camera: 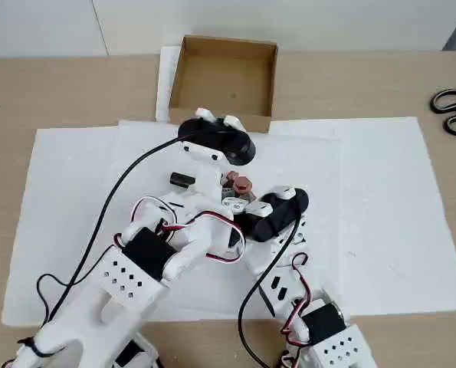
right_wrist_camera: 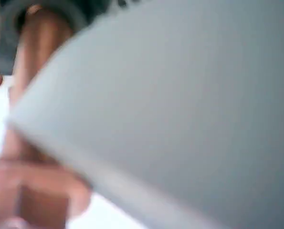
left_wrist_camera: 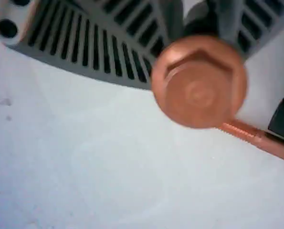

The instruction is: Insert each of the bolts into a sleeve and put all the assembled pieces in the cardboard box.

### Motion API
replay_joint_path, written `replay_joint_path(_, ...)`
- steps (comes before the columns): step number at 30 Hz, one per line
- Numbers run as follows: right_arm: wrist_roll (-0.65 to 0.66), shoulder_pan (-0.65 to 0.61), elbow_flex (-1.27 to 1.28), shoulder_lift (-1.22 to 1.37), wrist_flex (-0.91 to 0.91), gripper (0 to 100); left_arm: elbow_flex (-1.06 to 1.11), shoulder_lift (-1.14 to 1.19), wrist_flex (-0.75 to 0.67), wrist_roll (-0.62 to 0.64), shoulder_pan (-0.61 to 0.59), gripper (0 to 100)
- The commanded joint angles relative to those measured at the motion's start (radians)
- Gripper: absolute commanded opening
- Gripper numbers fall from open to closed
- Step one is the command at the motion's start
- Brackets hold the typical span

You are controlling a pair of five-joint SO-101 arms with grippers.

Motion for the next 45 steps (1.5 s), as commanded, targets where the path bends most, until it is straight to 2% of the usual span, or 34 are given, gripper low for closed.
replay_joint_path(1, 0.000, 0.004, -0.006, -0.013, -0.001, 0.4, -0.001, -0.023, 0.011, -0.021, 0.048, 1)
replay_joint_path(40, 0.002, 0.004, -0.011, -0.015, -0.001, 0.4, -0.001, -0.018, 0.032, -0.023, 0.091, 1)
replay_joint_path(45, 0.002, 0.004, -0.011, -0.015, -0.001, 0.4, -0.013, -0.025, 0.072, -0.021, 0.092, 1)
